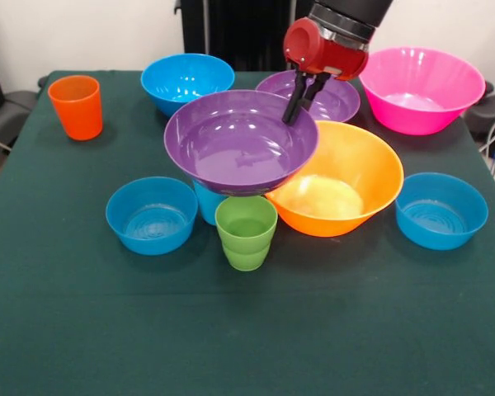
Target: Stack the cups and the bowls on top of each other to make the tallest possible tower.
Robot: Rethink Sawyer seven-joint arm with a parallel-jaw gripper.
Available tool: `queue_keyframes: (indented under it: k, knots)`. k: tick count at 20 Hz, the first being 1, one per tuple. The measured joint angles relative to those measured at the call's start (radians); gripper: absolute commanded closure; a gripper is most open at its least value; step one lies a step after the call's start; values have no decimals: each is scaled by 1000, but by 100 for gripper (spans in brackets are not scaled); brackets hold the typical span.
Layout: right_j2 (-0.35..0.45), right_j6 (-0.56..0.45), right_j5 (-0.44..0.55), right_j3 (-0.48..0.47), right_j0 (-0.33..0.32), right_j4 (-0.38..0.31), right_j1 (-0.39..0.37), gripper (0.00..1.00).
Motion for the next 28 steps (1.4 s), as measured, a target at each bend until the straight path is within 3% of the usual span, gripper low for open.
queue_keyframes:
  k: [10,28]
  knots:
    - [-30,0,0,-26,40,16,27,100]
    - [-38,0,0,-35,42,73,40,100]
